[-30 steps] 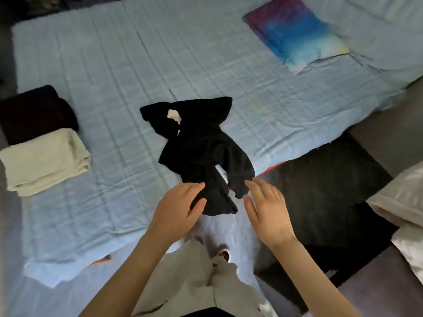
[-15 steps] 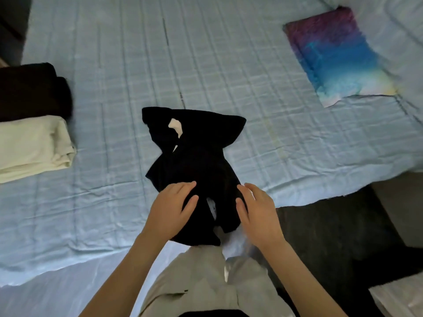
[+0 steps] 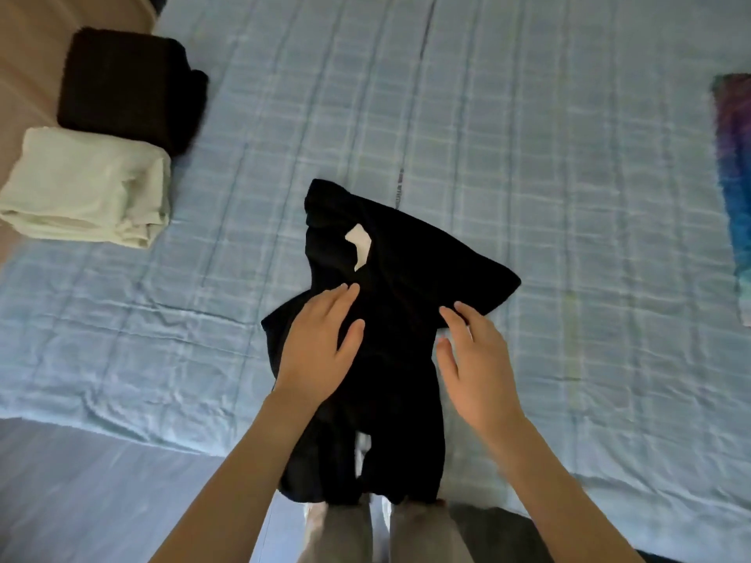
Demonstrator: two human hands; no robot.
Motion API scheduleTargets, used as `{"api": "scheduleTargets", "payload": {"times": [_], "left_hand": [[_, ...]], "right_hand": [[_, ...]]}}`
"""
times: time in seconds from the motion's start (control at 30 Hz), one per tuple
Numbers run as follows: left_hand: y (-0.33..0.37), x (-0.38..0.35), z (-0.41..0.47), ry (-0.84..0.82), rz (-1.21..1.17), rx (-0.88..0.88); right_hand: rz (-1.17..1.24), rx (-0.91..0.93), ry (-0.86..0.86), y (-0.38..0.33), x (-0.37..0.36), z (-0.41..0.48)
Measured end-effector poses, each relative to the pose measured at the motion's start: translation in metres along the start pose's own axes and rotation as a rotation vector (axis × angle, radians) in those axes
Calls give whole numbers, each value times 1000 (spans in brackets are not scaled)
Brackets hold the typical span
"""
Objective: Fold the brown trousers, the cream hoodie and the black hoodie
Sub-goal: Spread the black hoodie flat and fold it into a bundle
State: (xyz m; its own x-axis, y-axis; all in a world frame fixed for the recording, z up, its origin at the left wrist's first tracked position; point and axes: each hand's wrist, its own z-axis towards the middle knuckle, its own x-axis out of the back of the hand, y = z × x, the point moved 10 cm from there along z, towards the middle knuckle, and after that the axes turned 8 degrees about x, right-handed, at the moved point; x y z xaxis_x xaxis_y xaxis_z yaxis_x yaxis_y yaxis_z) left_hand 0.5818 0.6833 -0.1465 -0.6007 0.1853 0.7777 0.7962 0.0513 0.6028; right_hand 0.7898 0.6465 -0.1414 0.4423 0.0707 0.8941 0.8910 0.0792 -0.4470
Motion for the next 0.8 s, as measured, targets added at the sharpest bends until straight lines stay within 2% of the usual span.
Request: {"api": "scheduleTargets", "payload": {"times": [0.1,0.23,0.4,0.5,0.6,0.73,0.8], "left_hand": [[-46,-42,37,30,61,126],[-109,-114,62,-50,264,263],[-144,-158,66,-78,305,301],[-141,-144,76,11,251,253],[-144,-118,108,119,154,278],[-159,-118,184,32,-172,493],[-159,-119,209,44,-155,529]], "right_hand": [[2,43,-28,20,-49,43],[-106,22,-74,48,-122,91],[-220,44,-273,65,-210,113],[-223,73,-223,69,-206,117],[-225,62,-101,83,-176,118],[-236,-70,8,109,-146,116],[-191,-131,81,120,-137,115]]}}
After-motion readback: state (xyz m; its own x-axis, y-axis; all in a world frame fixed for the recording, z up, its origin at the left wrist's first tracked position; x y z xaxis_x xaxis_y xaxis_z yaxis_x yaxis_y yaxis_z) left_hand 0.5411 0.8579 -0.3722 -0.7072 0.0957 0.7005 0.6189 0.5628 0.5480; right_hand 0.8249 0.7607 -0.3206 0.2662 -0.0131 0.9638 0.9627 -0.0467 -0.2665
